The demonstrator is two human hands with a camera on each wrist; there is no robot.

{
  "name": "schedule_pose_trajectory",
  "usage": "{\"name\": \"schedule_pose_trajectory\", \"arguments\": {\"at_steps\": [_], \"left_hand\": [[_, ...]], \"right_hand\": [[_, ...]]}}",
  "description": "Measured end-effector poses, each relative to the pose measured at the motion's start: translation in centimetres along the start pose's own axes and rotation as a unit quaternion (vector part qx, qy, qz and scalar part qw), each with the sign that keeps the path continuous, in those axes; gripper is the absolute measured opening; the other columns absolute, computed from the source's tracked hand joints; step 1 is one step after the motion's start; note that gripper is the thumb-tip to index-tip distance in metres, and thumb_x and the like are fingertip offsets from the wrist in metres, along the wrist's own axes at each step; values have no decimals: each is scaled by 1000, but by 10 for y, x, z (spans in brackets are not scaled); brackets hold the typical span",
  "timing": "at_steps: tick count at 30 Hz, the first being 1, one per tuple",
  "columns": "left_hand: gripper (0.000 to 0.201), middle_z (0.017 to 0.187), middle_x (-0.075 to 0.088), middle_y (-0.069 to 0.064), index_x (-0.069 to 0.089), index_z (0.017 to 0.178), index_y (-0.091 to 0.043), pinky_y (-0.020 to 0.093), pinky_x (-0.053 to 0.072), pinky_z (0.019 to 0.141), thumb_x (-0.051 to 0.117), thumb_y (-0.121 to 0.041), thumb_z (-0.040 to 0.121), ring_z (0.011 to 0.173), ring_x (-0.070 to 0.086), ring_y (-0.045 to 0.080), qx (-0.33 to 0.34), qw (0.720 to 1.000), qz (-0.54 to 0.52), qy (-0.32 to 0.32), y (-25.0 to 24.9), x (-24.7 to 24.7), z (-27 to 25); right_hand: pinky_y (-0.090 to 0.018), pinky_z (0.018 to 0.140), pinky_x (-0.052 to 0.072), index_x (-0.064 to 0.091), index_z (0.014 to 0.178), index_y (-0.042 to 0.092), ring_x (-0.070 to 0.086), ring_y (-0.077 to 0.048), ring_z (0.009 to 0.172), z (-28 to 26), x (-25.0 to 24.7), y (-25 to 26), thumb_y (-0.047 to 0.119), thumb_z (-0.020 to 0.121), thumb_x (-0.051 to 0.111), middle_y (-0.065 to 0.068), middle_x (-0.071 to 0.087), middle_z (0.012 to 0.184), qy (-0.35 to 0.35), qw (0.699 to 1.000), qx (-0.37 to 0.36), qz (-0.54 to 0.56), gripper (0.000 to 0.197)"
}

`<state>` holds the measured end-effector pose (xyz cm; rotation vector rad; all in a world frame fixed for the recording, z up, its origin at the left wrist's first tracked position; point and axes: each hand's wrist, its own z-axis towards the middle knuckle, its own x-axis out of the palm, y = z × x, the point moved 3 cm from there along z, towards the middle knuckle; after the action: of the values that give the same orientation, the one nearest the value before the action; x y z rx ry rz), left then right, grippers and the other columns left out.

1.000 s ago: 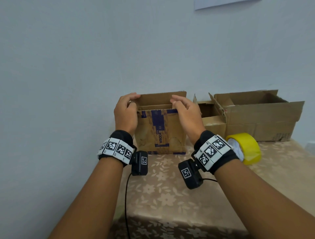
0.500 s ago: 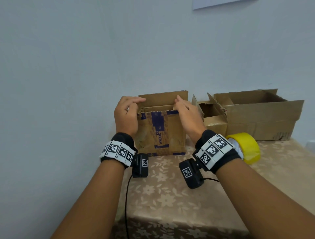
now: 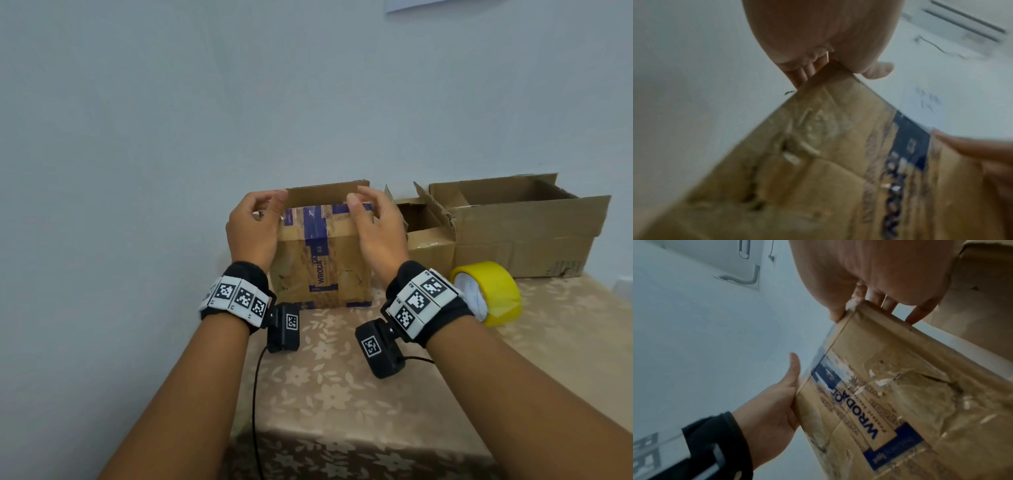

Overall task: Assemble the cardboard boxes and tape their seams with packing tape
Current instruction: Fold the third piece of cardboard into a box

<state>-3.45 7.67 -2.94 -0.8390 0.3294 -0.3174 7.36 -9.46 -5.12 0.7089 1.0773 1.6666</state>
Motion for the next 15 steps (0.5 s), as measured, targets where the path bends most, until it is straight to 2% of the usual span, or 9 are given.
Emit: {"name": "schedule_pose_trajectory", "arguments": {"at_steps": [2, 4, 6, 7, 8, 10, 12, 14, 15], "left_hand": [[36, 113, 65, -12, 69, 123, -25, 33, 57, 88, 66, -48, 96, 95, 64, 9, 12, 998, 54, 18, 4, 2, 0], [48, 129, 48, -13, 54, 145, -28, 18, 53, 84, 65, -39, 99, 90, 61, 2, 13, 995, 81, 49, 6, 5, 1], [62, 139, 34, -15, 36, 157, -28, 7, 48, 80, 64, -32, 101, 86, 59, -6, 19, 993, 85, 74, 5, 7, 2], [63, 143, 33, -13, 33, 159, -27, 9, 49, 85, 62, -32, 102, 92, 59, -6, 26, 992, 91, 82, 5, 9, 2], [59, 146, 36, -10, 36, 157, -25, 18, 50, 94, 59, -34, 104, 103, 58, -1, 33, 991, 101, 86, 4, 11, 2], [43, 139, 49, -2, 54, 144, -23, 35, 45, 106, 50, -41, 106, 122, 49, 16, 22, 991, 109, 72, 3, 13, 0], [35, 116, 57, -2, 70, 108, -18, 37, 40, 102, 46, -45, 106, 119, 43, 18, -17, 995, 88, 37, 5, 11, -3], [36, 102, 56, -3, 61, 79, -19, 38, 40, 98, 51, -41, 105, 115, 43, 22, -36, 994, 97, 16, 6, 10, -6], [31, 102, 56, -4, 58, 77, -21, 40, 42, 100, 55, -36, 104, 116, 45, 23, -33, 994, 107, 14, 8, 11, -6]], "right_hand": [[-37, 108, 49, 47, 148, 28, 46, -1, 124, 2, 2, -5, 34, 104, 59, 7, 47, 147, -10, 1000, -6, -26, 46], [-46, 109, 50, 40, 152, 31, 39, -10, 137, 5, 4, -10, 25, 104, 59, 4, 35, 156, -17, 999, -1, -41, 52], [-51, 110, 47, 32, 156, 35, 30, -18, 147, 7, 7, -14, 22, 103, 58, 4, 25, 162, -15, 998, -8, -64, 61], [-52, 110, 48, 26, 158, 37, 28, -19, 148, 8, 8, -14, 21, 103, 57, 6, 25, 163, -8, 998, -5, -68, 65], [-51, 108, 49, 22, 160, 39, 28, -19, 148, 8, 8, -15, 20, 104, 55, 7, 26, 163, -2, 998, 0, -68, 68], [-51, 110, 46, 28, 158, 41, 28, -18, 145, 9, 7, -13, 19, 105, 52, 9, 33, 157, 5, 997, 8, -72, 62], [-50, 113, 40, 57, 137, 37, 29, -15, 138, 6, 8, -11, 20, 106, 48, 11, 38, 139, 7, 997, 19, -68, 36], [-44, 112, 36, 68, 112, 34, 30, -12, 131, 2, 11, -11, 24, 106, 46, 13, 40, 129, 6, 998, 28, -56, 25], [-39, 108, 34, 67, 109, 33, 31, -13, 132, 1, 12, -12, 26, 107, 46, 12, 42, 131, 6, 998, 31, -56, 22]]}}
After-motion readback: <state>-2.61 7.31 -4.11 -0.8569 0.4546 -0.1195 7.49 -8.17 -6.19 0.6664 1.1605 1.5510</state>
